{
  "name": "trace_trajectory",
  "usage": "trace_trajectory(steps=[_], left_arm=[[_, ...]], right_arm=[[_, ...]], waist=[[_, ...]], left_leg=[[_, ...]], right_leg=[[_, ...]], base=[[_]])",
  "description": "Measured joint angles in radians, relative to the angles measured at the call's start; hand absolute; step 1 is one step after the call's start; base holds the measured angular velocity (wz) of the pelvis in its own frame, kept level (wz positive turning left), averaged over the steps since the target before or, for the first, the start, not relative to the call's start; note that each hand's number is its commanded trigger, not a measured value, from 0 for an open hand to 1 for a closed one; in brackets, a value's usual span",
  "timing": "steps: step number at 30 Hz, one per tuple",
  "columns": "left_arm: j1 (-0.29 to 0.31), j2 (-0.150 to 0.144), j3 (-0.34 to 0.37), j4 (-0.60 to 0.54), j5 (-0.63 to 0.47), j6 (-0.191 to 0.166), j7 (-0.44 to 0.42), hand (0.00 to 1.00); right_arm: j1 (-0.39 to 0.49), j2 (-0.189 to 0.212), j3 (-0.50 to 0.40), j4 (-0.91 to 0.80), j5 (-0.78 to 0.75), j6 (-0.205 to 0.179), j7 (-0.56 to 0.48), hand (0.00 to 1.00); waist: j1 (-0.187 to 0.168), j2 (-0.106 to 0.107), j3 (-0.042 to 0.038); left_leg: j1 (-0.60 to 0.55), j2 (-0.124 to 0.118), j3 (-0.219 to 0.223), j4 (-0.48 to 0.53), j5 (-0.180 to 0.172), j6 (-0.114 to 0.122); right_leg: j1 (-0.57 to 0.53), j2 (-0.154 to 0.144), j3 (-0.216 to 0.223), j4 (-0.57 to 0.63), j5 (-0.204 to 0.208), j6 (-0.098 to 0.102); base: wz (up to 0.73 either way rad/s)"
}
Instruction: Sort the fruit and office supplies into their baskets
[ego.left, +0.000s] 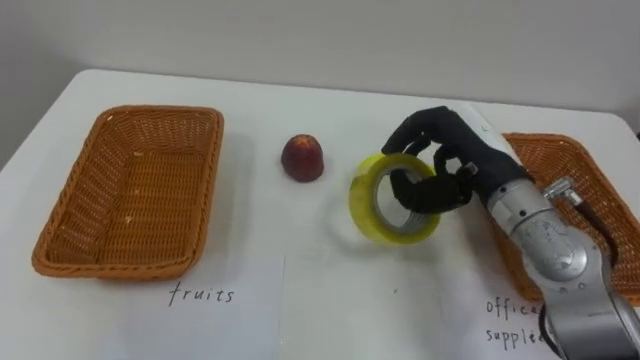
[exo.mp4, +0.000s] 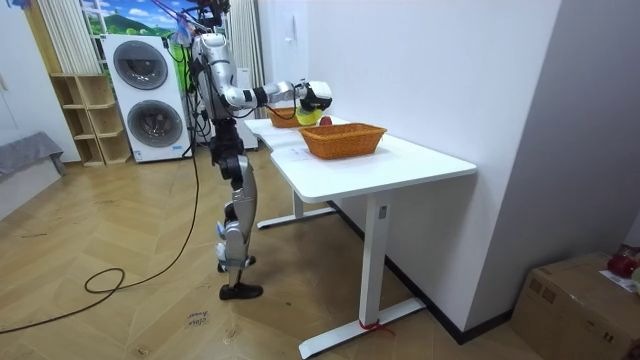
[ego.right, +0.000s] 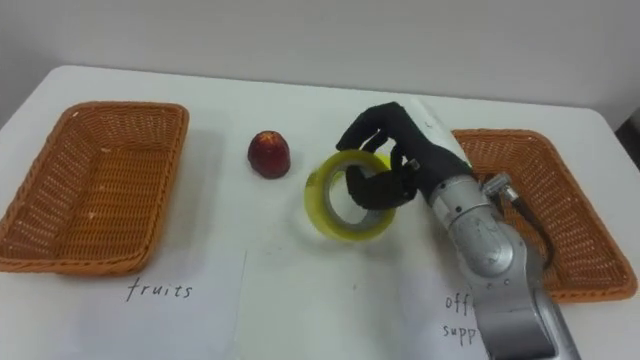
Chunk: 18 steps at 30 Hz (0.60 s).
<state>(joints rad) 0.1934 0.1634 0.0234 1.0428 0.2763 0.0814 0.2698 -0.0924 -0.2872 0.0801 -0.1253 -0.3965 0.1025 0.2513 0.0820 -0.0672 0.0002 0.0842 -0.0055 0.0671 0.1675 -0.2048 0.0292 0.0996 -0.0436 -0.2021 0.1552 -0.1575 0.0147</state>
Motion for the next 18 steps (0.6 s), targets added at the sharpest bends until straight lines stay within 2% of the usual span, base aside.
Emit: trace_trajectory(steps=[7,18], left_arm=[[0.021,-0.001,0.017,0.000,0.000,0.000,0.001,0.00],[0.030,-0.003,0.034,-0.027,0.000,0.000,0.001,0.00]], right_arm=[[0.000,0.001,-0.070,0.000,0.001,0.000,-0.046,1.00],[0.000,0.000,-0.108,-0.002,0.034,0.000,-0.108,1.00]], waist=[[-0.014,-0.010,0.0037],[-0.025,-0.022,-0.0026]], left_leg=[[-0.001,0.000,0.000,-0.001,0.000,0.000],[0.000,0.004,0.015,-0.002,-0.001,0.000]], right_leg=[[0.000,0.000,0.000,-0.001,0.000,0.000],[-0.004,0.002,0.011,-0.001,0.000,0.000]], base=[[0.00],[-0.02]])
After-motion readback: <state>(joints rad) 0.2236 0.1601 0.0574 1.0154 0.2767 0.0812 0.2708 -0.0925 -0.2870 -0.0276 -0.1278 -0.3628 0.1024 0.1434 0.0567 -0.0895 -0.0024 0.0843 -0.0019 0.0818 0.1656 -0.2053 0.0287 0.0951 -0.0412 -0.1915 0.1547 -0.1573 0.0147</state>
